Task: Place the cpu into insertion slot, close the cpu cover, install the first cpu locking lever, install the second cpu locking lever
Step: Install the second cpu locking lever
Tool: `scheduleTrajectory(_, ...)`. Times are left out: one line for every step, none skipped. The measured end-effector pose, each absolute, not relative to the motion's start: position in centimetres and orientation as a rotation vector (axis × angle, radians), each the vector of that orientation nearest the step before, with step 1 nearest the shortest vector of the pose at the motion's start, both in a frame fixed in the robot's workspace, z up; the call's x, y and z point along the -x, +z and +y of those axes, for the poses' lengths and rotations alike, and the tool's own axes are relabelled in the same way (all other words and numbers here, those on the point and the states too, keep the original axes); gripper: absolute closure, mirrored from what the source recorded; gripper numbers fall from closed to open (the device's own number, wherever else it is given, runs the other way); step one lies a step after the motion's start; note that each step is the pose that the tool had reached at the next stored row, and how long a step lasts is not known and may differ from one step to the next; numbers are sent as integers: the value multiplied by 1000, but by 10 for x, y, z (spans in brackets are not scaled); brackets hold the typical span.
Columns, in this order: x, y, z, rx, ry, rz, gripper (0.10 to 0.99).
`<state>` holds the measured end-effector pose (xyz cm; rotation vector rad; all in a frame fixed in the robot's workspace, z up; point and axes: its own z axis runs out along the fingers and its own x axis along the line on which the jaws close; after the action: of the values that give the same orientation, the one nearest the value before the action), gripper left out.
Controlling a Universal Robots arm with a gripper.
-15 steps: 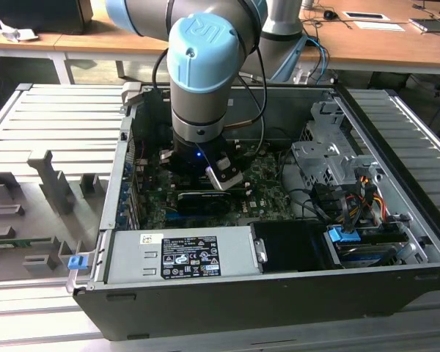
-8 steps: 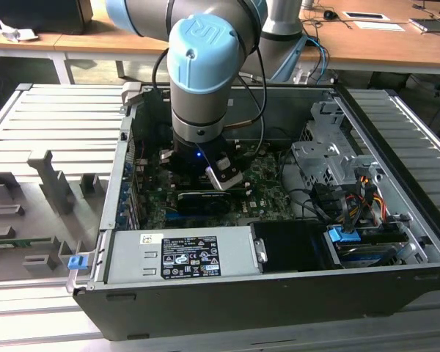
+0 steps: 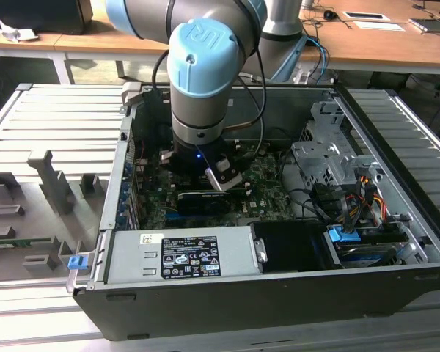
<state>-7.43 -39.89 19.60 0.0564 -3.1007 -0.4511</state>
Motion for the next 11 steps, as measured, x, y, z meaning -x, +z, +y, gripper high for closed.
scheduleTrajectory(74, 196, -399, -56, -451, -3101, 980)
scheduleTrajectory(75, 196, -399, -57, -451, -3101, 980)
scheduleTrajectory(75, 196, -399, -57, -451, -3101, 980)
scheduleTrajectory(75, 196, -399, -57, -452, -3101, 980)
scheduleTrajectory(75, 196, -399, -57, -452, -3101, 980)
scheduleTrajectory(75, 198, -399, -57, -453, -3101, 980)
scheduleTrajectory(75, 202, -398, -56, -453, -3101, 980)
scheduleTrajectory(75, 205, -398, -56, -453, -3101, 980)
scheduleTrajectory(75, 207, -398, -57, -452, -3101, 980)
scheduleTrajectory(75, 209, -398, -57, -452, -3101, 980)
scheduleTrajectory(75, 210, -398, -57, -452, -3101, 980)
